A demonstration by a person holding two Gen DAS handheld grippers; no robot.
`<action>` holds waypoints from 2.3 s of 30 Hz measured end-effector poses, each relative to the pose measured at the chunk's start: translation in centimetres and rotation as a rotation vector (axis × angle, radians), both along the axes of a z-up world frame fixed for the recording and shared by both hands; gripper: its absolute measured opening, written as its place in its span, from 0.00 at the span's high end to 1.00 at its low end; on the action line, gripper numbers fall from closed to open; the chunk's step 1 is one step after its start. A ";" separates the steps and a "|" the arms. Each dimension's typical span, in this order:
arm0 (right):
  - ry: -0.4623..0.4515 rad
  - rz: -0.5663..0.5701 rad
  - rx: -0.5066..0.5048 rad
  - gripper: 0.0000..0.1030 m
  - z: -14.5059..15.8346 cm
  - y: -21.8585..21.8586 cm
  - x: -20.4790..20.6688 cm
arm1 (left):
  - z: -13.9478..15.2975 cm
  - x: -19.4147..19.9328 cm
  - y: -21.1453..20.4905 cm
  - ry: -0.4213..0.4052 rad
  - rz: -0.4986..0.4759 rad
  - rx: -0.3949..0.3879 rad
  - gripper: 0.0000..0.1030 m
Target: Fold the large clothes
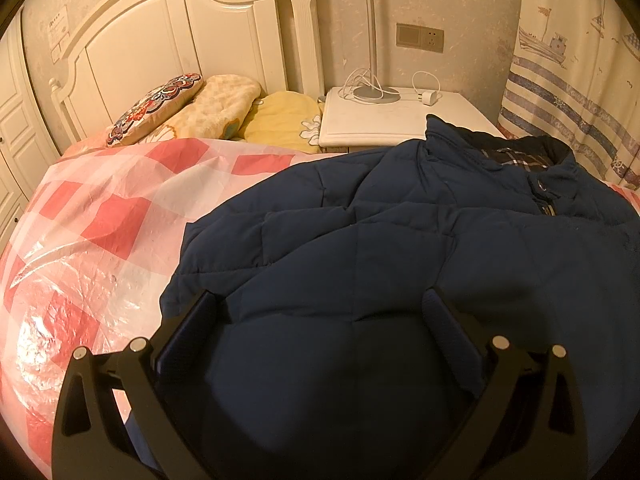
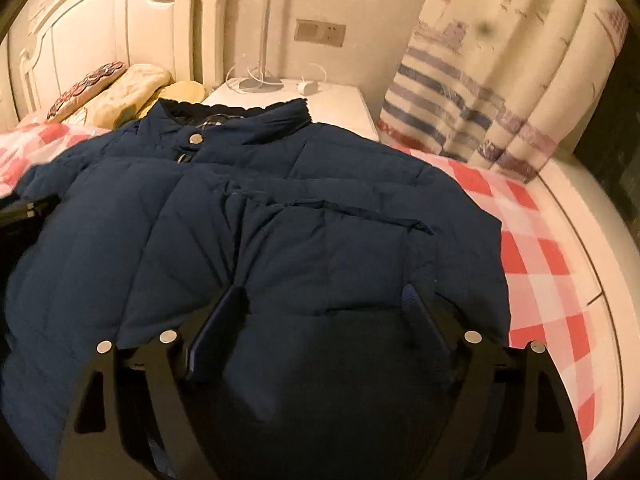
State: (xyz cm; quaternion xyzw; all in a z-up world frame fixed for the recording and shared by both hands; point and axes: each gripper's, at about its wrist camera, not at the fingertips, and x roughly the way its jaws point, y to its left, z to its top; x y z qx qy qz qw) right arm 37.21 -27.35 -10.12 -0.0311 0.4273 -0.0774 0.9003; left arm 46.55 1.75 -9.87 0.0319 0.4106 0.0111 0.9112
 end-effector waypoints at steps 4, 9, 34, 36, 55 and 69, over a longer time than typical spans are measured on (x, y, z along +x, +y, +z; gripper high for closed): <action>-0.085 0.022 -0.047 0.17 1.9 2.0 -2.9 | 0.0 -0.1 -0.1 0.002 0.000 0.003 0.02; -0.029 0.099 -0.068 0.09 -1.3 3.9 -3.3 | 0.0 -0.1 -0.1 0.001 0.000 -0.001 0.02; 0.119 0.218 0.009 0.06 -1.8 4.9 -14.3 | -0.7 -20.2 -2.4 0.138 -0.184 -0.050 0.02; 0.145 0.194 0.052 0.06 -1.8 4.3 -14.9 | -0.4 -21.0 -1.9 0.161 -0.170 -0.055 0.02; 0.007 0.396 -0.009 0.05 0.9 7.5 -30.9 | 1.3 -35.8 -2.2 0.056 -0.365 0.052 0.02; -0.051 0.392 0.031 0.05 -0.3 3.5 -37.4 | 2.8 -41.1 5.2 -0.100 -0.307 0.052 0.02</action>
